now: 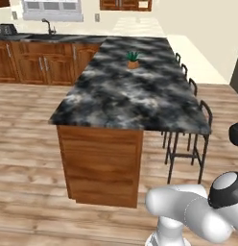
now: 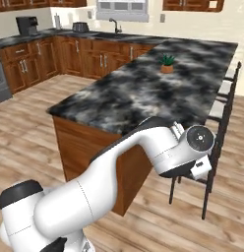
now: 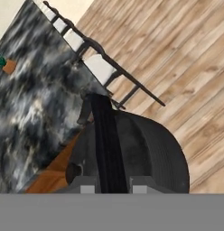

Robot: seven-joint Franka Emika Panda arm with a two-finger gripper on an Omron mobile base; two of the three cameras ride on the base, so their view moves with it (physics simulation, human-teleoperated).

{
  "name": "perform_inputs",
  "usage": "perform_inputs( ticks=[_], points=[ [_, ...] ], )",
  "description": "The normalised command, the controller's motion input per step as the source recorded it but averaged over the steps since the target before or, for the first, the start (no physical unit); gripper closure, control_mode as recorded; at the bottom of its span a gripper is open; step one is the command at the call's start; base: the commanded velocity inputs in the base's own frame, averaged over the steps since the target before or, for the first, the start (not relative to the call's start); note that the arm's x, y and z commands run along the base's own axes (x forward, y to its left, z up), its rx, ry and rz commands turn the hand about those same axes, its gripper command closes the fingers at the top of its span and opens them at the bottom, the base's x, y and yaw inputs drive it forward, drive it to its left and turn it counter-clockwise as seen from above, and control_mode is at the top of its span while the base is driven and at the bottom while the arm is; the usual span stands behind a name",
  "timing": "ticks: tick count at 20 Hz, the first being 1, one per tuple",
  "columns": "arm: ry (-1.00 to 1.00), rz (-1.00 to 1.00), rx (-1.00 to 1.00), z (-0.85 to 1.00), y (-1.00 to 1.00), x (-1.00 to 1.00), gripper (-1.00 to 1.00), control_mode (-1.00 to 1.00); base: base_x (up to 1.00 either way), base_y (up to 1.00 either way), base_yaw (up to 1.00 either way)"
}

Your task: The kettle is done boiling. Turn off the stove, then wait for 300 timesteps before moving the kettle to the dining table.

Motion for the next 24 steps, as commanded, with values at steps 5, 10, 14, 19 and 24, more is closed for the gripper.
perform_inputs(
  ticks=[5, 10, 14, 19, 24],
  points=[
    [0.0, 0.0, 0.0, 0.0, 0.0, 0.0, 1.0, 1.0, 0.0, -0.61, 0.31],
    [0.0, 0.0, 0.0, 0.0, 0.0, 0.0, 1.0, 1.0, 0.03, -0.56, 0.33],
    [0.0, 0.0, 0.0, 0.0, 0.0, 0.0, 1.0, 1.0, 0.1, -0.51, 0.34],
    [0.0, 0.0, 0.0, 0.0, 0.0, 0.0, 1.0, 1.0, 0.05, -0.53, 0.34],
    [0.0, 0.0, 0.0, 0.0, 0.0, 0.0, 1.0, 1.0, 0.0, -0.57, 0.33]
  ],
)
